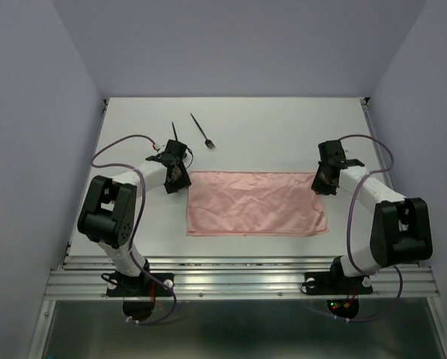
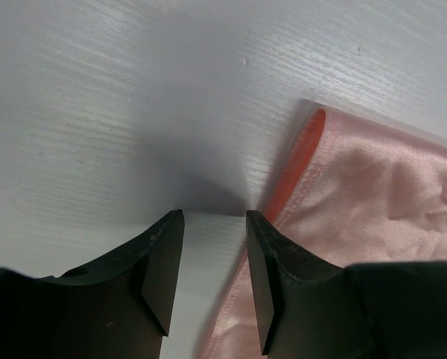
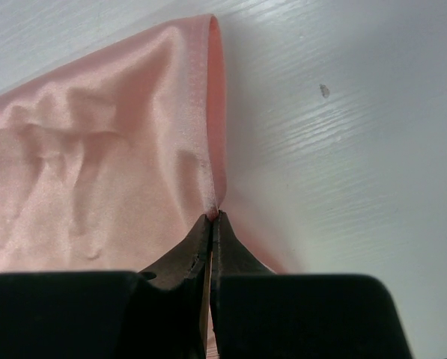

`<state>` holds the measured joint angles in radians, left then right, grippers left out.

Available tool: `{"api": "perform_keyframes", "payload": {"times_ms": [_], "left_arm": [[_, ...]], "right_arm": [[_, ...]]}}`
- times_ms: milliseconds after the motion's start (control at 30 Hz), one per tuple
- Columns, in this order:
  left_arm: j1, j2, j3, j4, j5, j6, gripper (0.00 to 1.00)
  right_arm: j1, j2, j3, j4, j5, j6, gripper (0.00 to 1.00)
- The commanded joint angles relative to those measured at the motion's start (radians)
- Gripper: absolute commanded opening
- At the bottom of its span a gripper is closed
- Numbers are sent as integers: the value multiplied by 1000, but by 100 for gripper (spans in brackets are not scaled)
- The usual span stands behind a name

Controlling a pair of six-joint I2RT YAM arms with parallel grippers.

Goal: Fold the napkin into a case and place the utensils inside
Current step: Pick up the rectangle-folded napkin from the center of the board, then fold the square-folded napkin at the center of the board.

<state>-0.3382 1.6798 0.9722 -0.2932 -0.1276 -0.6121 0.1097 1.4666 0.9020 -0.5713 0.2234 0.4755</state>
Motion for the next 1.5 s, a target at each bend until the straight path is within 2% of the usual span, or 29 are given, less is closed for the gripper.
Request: {"api": "perform_keyframes", "payload": {"times_ms": [0,433,633,967,1133,1233,1467], "left_arm": [[1,-23,-40,-12,0,-11,51],[-53,11,-67,38,66,-47,50],[-70,29,-72,62,85,-60,50],[-74,29,-98,75,88,-75,50],[-74,20,-110,80,88,-81,50],[-73,-11,-109,42,45,-86,50],[-68,-94,-98,-58,-82,-83,50]], "right_arm": [[51,-28,1,34,-45,26,1],[217,11,115,19,-48,106,1],[330,43,161,21,-55,133,1],[545,170,299,56,-104,190,1],[642,264,420,71,-130,199,1],[677,334,474,71,-134,196,1],[677,347,459,73,-98,202,1]]}}
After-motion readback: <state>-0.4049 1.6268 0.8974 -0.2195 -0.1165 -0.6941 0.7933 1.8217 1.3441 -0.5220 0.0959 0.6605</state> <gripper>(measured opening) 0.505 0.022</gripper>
